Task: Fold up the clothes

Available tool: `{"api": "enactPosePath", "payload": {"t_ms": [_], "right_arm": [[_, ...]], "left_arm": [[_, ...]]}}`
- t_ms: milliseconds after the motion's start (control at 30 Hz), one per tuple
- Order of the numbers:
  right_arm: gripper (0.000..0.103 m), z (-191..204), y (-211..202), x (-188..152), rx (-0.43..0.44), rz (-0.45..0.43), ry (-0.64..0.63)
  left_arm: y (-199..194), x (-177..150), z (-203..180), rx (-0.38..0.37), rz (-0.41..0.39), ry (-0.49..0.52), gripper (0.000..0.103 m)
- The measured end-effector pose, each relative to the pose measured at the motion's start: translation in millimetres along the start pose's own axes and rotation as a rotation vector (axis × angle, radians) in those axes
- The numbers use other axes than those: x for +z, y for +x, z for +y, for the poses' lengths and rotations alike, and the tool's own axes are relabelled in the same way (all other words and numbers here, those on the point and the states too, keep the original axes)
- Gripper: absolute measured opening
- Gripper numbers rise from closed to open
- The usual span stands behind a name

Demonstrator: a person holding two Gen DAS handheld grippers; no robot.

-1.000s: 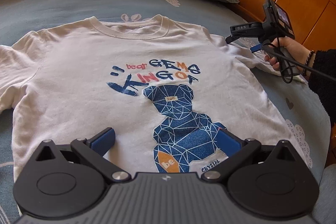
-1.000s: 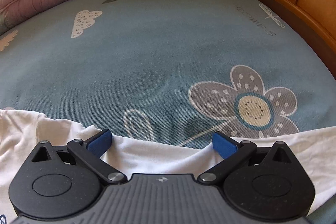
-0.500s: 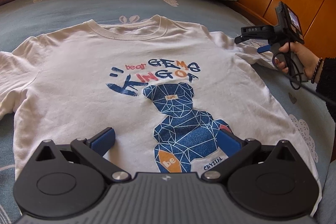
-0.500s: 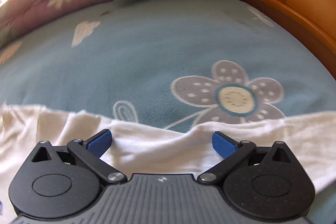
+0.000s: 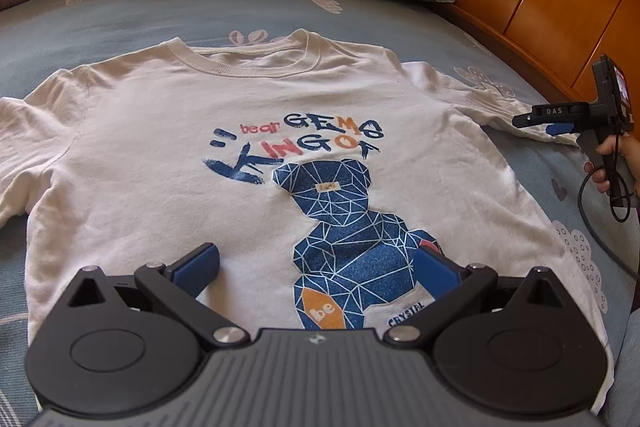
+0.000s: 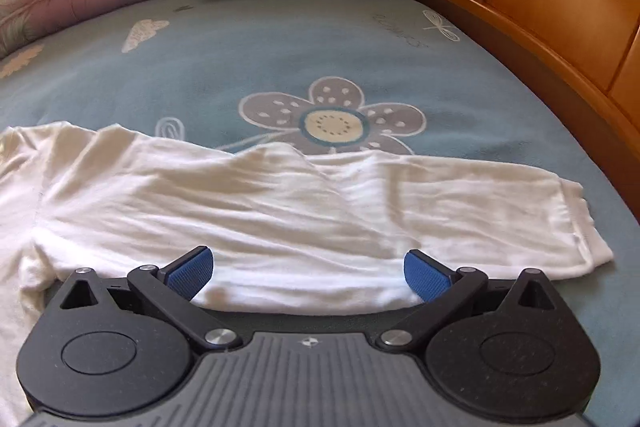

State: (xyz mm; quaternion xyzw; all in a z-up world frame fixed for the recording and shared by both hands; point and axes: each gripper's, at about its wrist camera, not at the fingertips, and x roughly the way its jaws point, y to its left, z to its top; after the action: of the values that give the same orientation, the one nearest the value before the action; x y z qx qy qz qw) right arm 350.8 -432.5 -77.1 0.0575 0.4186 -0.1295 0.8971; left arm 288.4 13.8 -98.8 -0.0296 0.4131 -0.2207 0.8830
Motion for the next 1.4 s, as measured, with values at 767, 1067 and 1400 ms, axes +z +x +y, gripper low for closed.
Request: {"api": "enactPosePath", "payload": {"t_ms": [767,1067,1400], "right_arm": [[0.103,-107,30,9,-0.072,-0.027,0.185],[0.103,-135,11,-8,-0.158,0.005,0.139],[0.103,-9,48,55,0.046,0.075,0.067]], "left_arm": [[2,1,1,-0.004,-0.015,-0.010,0.102],[2,0,0,0.001,-0.018,0.000,0.102],[2,0,1,-0.005,-0.018,0.002,0.102]]}}
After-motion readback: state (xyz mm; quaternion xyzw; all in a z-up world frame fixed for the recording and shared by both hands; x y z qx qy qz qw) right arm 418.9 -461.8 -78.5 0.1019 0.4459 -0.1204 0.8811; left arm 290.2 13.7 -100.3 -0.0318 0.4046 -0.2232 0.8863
